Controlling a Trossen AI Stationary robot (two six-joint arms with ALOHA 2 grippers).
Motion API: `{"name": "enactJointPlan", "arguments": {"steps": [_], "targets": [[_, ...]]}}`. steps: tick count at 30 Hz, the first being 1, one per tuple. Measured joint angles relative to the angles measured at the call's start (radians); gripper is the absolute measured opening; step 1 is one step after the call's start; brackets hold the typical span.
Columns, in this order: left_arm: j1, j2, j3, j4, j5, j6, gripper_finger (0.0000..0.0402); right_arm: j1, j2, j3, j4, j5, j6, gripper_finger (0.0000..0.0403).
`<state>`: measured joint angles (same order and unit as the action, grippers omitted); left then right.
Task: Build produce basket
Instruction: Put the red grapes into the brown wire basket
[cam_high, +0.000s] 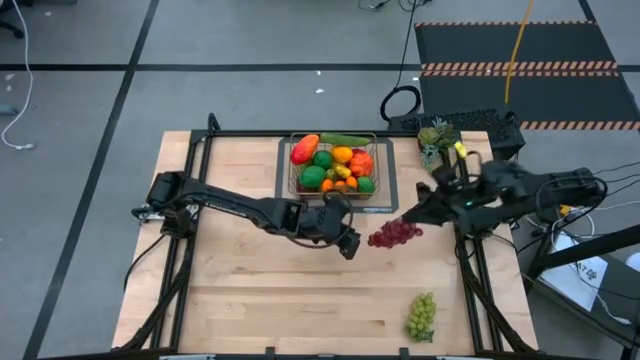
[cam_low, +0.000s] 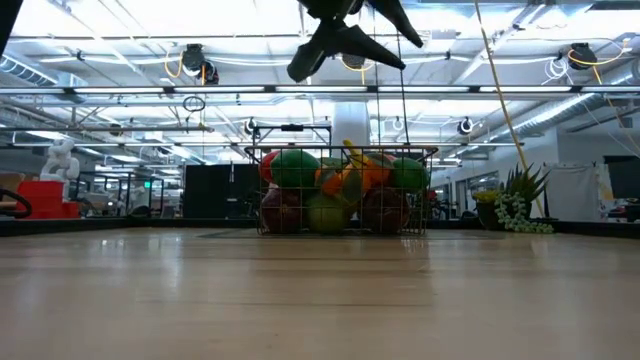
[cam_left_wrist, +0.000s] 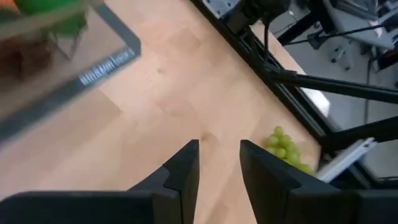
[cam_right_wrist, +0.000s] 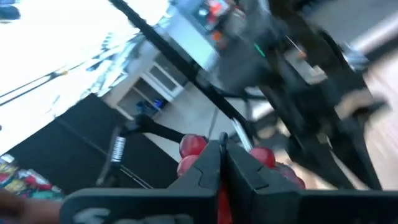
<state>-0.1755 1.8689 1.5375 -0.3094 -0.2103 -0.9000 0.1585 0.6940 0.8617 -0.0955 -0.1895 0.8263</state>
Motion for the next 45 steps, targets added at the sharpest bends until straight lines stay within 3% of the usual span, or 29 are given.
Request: {"name": "enactJointPlan", "arguments": {"steps": [5,11,18,23,37,45], "targets": [[-0.043,0.000,0.000,0.009,-0.007,-0.140,0.0115,0.001,0.000,0.135,-0.045,-0.062,-0.106,0.0002],[-0.105,0.000,0.000,0.105,-0.101,-0.273,0.0115,0.001,0.000,0.278,-0.121,-0.078,-0.216,0.0002],[-0.217,0.005,0.000,0.375,-0.397,-0.186,0.0115,0.000,-0.001,0.396,-0.110,-0.111,-0.382,0.0002],[-0.258,0.006,0.000,0.390,-0.556,-0.167,0.0115,0.001,-0.001,0.437,-0.103,-0.179,-0.506,0.0002],[-0.253,0.007,0.000,0.386,-0.578,-0.115,0.0115,0.001,0.028,0.439,-0.086,-0.177,-0.784,0.0002],[-0.205,0.007,0.000,0.386,-0.577,-0.023,0.0115,0.001,0.053,0.439,-0.086,-0.175,-1.148,0.0002]]}}
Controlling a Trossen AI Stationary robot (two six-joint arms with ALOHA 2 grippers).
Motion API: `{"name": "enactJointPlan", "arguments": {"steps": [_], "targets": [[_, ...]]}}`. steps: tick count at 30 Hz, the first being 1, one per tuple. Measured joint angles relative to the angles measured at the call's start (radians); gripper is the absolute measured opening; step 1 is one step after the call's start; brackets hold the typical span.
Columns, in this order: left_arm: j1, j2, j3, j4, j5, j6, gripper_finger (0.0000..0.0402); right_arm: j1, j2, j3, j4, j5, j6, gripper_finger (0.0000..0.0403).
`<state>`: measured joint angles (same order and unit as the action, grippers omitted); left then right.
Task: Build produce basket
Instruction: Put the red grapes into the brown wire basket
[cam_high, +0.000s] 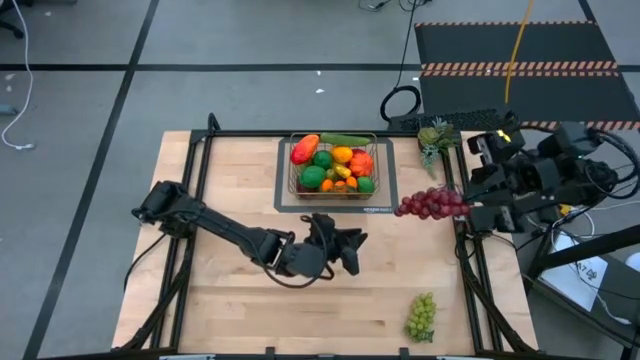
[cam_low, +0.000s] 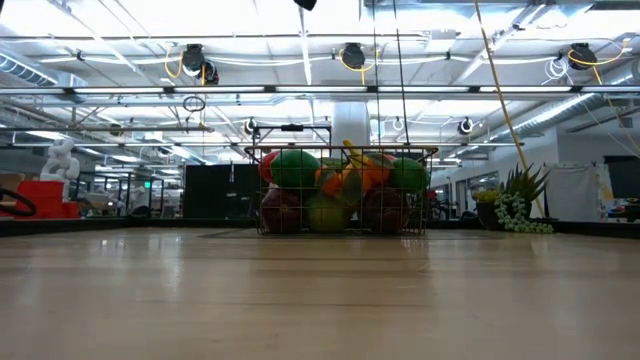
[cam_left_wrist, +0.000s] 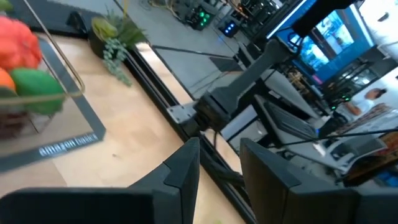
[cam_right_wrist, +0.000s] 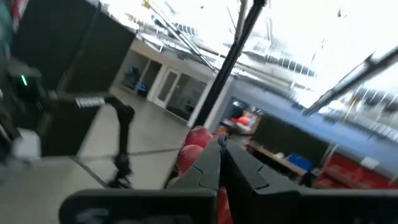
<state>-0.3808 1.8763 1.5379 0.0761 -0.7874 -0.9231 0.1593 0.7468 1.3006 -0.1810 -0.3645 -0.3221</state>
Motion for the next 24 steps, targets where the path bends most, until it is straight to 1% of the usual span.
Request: {"name": "enactJointPlan", "arguments": {"steps": [4,9,12,19,24], "targets": [[0.027,0.000,0.000,0.000,0.017,0.051,0.0115,0.000,0.011,0.000,0.000,0.001,-0.185,0.0002],[0.064,0.000,0.000,-0.003,0.111,0.065,0.0115,0.000,0.027,0.000,0.008,0.001,-0.347,0.0002],[0.078,0.000,0.000,-0.005,0.133,0.065,0.0115,0.000,0.036,0.000,0.036,0.001,-0.376,0.0002],[0.080,0.000,0.000,-0.006,0.134,0.051,0.0115,0.000,0.036,0.000,0.065,-0.002,-0.383,0.0002],[0.080,0.000,0.000,-0.037,0.134,0.024,0.0115,0.000,0.019,0.000,0.065,-0.004,-0.419,0.0002]]}}
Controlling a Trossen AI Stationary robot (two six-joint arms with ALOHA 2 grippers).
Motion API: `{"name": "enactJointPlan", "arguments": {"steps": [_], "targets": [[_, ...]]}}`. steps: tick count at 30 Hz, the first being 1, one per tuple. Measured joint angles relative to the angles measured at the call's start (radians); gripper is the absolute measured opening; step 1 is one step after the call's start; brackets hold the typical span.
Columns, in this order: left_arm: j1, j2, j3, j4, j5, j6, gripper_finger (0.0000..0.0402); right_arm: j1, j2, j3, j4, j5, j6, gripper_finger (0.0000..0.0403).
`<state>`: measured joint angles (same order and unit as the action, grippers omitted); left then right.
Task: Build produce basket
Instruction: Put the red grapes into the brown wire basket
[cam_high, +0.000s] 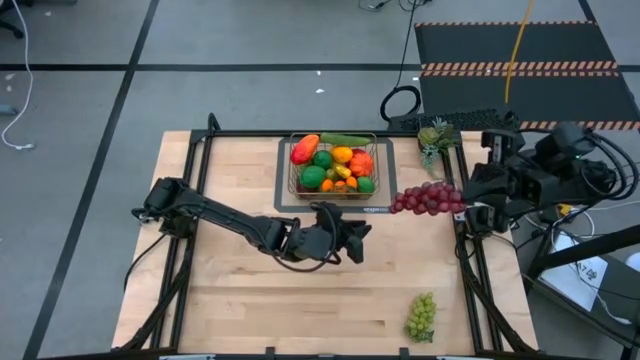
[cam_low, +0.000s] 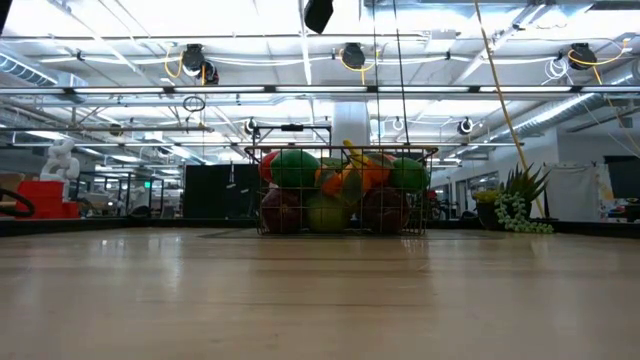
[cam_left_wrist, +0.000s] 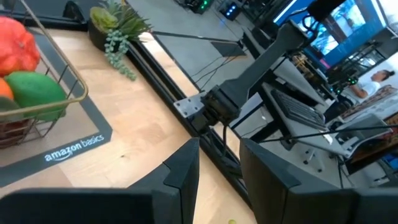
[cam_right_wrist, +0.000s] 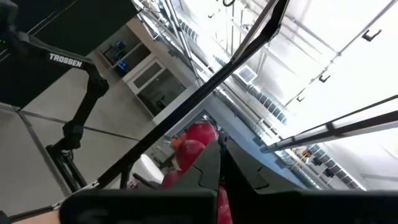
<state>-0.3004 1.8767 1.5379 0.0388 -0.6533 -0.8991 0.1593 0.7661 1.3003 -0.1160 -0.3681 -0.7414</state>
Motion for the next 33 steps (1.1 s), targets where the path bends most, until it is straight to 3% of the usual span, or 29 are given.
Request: {"name": "enactJointPlan", "arguments": {"steps": [12,17,22,27,33], "targets": [[-0.044,0.000,0.000,-0.013,-0.026,-0.181,0.0115,0.000,-0.036,0.000,0.000,-0.056,0.117,0.0002],[-0.071,0.000,0.000,-0.013,-0.096,-0.201,0.0115,0.000,-0.046,0.000,0.001,-0.129,0.225,0.0002],[-0.091,0.000,0.000,-0.011,-0.134,-0.202,0.0115,0.000,-0.046,0.000,0.000,-0.130,0.387,0.0002],[-0.100,0.000,0.000,-0.011,-0.134,-0.202,0.0115,0.000,-0.046,0.000,0.000,-0.022,0.596,0.0002],[-0.100,-0.034,-0.001,-0.048,-0.136,-0.112,0.0115,0.000,-0.036,0.000,-0.011,0.230,0.915,0.0002]]}}
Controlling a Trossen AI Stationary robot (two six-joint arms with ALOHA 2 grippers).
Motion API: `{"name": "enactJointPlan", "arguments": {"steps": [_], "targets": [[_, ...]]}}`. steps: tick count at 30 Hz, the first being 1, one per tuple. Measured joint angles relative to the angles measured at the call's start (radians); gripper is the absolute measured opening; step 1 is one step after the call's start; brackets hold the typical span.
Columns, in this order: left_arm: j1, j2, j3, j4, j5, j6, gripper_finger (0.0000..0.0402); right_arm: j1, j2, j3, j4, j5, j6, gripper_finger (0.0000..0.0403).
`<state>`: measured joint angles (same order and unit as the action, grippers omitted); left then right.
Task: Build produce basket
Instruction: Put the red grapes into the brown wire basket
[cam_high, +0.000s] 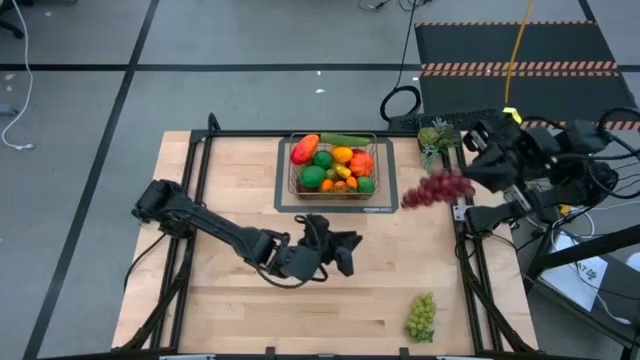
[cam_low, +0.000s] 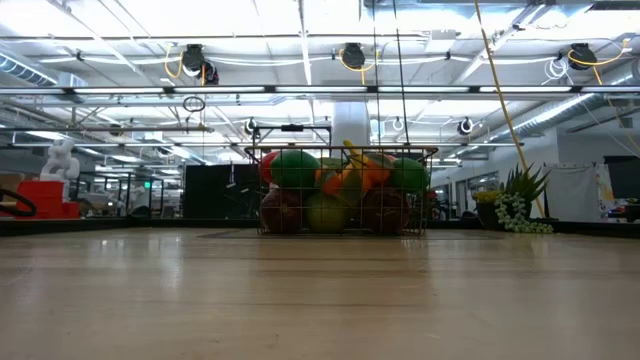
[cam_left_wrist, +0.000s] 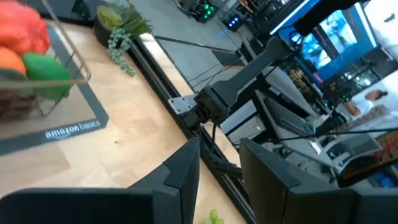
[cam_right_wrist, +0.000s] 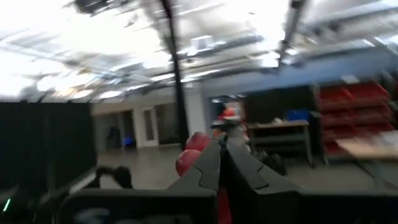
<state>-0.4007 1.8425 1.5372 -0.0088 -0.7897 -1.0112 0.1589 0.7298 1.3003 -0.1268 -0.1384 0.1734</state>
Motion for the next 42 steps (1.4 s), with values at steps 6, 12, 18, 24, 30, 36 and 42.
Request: {"name": "enactJointPlan", "arguments": {"steps": [6,12,18,24,30,36,42], "targets": [[-0.001,-0.119,0.000,-0.277,0.026,0.015,0.0115,0.000,0.031,0.000,-0.038,0.164,0.167,0.0002],[-0.007,-0.273,0.000,-0.556,0.039,0.053,0.0115,0.000,0.103,-0.001,-0.035,0.215,0.365,0.0002],[-0.014,-0.404,0.000,-0.769,0.053,0.095,0.0115,0.000,0.215,-0.001,-0.036,0.243,0.689,0.0002],[-0.034,-0.470,0.000,-0.990,0.064,0.093,0.0115,0.010,0.330,-0.001,0.024,0.253,0.812,0.0002],[-0.061,-0.482,0.000,-1.182,0.067,0.009,0.0115,-0.004,0.413,0.001,0.168,0.326,0.839,0.0002],[-0.080,-0.482,0.000,-1.264,0.067,-0.073,0.0115,-0.085,0.483,0.126,-0.053,0.296,0.827,0.0002],[-0.085,-0.482,0.000,-1.310,0.067,-0.099,0.0115,-0.225,0.560,0.310,-0.296,0.229,0.718,0.0002]]}}
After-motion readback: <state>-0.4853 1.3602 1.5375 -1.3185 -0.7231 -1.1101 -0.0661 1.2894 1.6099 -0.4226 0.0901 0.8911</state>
